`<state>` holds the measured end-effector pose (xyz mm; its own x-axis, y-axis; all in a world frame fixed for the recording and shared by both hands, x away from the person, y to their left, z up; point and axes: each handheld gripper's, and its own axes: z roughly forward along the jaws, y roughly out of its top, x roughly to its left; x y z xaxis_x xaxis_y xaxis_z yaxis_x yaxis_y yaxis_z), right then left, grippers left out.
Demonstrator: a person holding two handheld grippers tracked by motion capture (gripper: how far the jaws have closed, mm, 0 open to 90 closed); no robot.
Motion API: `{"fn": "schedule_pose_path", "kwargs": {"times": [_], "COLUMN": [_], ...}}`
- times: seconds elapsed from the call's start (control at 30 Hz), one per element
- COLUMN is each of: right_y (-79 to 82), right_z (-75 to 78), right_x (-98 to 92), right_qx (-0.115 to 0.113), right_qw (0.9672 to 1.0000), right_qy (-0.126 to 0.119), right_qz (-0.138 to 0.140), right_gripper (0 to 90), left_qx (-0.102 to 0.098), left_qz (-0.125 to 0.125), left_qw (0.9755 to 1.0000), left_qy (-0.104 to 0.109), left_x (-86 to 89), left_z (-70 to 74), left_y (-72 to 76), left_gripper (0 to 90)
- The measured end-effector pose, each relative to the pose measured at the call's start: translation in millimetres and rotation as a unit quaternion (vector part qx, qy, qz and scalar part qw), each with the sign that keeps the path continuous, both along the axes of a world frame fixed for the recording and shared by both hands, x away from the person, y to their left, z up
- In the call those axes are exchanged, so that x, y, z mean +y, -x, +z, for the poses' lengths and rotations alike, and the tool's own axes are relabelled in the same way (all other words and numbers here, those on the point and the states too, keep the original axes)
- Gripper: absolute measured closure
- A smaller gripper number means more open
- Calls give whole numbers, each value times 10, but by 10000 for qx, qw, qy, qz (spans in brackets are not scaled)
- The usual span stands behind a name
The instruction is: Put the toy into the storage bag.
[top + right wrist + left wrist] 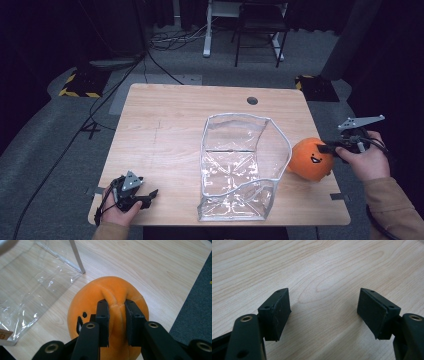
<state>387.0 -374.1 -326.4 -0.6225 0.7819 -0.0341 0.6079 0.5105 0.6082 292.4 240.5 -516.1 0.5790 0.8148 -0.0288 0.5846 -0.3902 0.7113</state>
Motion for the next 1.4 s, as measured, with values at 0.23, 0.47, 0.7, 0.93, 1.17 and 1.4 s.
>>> {"fn": "schedule_pose_path", "kwargs": {"times": [0.23,0.47,0.7,0.93,1.17,1.4], "right_y": [2,7,6,-11,6,32], "right_z": [200,328,543,750,932,1100], "right_x": [-1,4,4,35,124,236], "right_qx": [-48,-109,-218,-392,-533,-647], "right_qw": [10000,9999,9996,9990,9981,9971], "right_qy": [41,81,70,114,100,74], "right_qz": [4,25,138,191,286,387], "right_gripper": [756,756,756,756,756,757], "left_qx": [-15,12,9,11,11,1], "left_qz": [-15,-47,-46,-49,-59,-59], "left_qw": [10000,10000,10000,10000,10000,10000], "left_qy": [-11,-26,-27,-23,-24,-20], "left_x": [-1,-7,-8,-8,-8,-10], "left_z": [0,4,4,4,4,3], "left_y": [-6,-17,-17,-17,-20,-21], "left_gripper": [271,269,269,269,269,269]}}
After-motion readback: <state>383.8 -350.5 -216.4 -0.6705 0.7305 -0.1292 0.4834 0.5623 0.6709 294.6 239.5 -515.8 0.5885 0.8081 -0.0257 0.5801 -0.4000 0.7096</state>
